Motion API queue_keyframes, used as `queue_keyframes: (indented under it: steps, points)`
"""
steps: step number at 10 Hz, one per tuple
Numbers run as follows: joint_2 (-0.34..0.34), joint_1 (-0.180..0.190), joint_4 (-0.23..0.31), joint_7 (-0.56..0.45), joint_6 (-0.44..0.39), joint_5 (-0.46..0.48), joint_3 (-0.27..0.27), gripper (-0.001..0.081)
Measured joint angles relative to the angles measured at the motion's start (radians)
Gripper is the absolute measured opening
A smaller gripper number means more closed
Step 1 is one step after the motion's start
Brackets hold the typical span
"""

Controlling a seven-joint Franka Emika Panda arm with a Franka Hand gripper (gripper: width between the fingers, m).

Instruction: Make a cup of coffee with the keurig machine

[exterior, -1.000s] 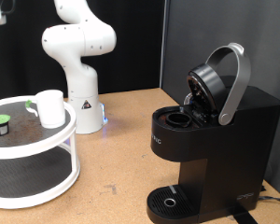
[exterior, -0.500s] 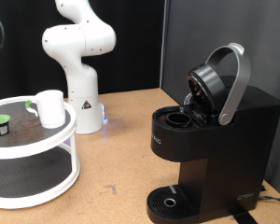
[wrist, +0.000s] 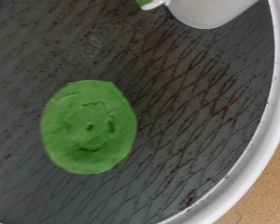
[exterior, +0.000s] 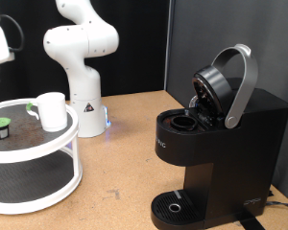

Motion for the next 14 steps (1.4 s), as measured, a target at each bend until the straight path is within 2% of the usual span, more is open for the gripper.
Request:
queue_keyframes:
  steps: [2,8,11,14]
  points:
    - [0.005,0.01,-0.037,0.0,0.042,-0.006,0.0,0.0807]
    - [0.022,0.003,-0.145,-0.002,0.178,-0.078,-0.034,0.0807]
    - [0.022,0.002,-0.138,-0.039,0.122,-0.118,-0.031,0.0807]
    - [0.023,-0.009,-0.156,-0.051,0.142,-0.178,-0.039,0.0807]
